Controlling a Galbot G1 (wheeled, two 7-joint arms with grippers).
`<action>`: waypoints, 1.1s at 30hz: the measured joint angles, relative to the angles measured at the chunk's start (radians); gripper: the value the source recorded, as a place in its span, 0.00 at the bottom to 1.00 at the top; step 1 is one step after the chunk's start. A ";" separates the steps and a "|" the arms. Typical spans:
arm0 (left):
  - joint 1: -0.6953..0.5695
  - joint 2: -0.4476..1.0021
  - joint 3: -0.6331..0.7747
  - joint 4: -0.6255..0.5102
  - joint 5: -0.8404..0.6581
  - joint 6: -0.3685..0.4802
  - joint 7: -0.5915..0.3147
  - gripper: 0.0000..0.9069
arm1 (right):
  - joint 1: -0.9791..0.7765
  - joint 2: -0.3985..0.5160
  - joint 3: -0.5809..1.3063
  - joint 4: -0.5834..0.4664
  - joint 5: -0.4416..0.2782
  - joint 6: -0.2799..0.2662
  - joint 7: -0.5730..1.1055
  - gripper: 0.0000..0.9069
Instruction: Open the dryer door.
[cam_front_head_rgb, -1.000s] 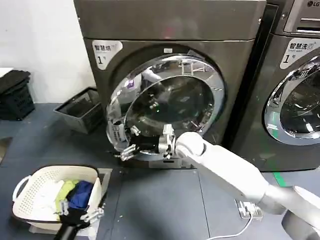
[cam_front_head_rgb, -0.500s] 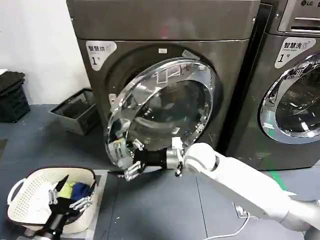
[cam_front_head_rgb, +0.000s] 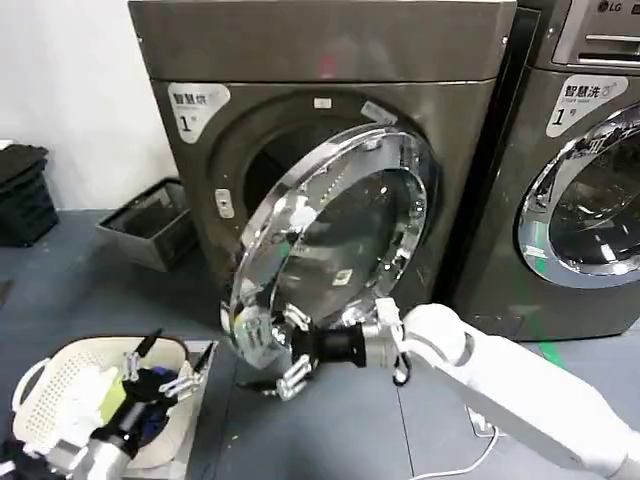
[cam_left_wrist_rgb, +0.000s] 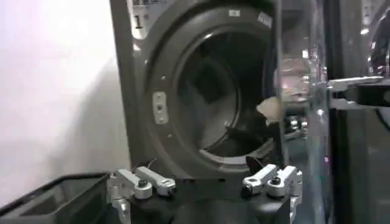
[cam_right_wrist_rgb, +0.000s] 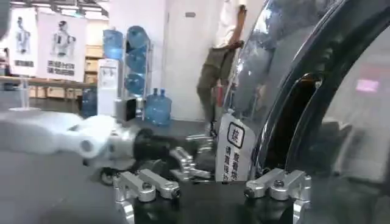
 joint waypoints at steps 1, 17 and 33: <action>-0.013 0.007 0.007 0.005 -0.006 0.005 0.003 1.00 | -0.013 -0.013 0.010 0.008 -0.003 0.006 -0.015 1.00; -0.272 0.129 0.212 0.117 -0.017 0.039 0.062 1.00 | -0.272 -0.156 0.276 0.105 -0.006 0.037 -0.202 1.00; -0.585 0.172 0.498 0.290 -0.028 0.041 0.105 1.00 | -0.761 -0.190 0.802 0.161 -0.064 0.103 -0.207 1.00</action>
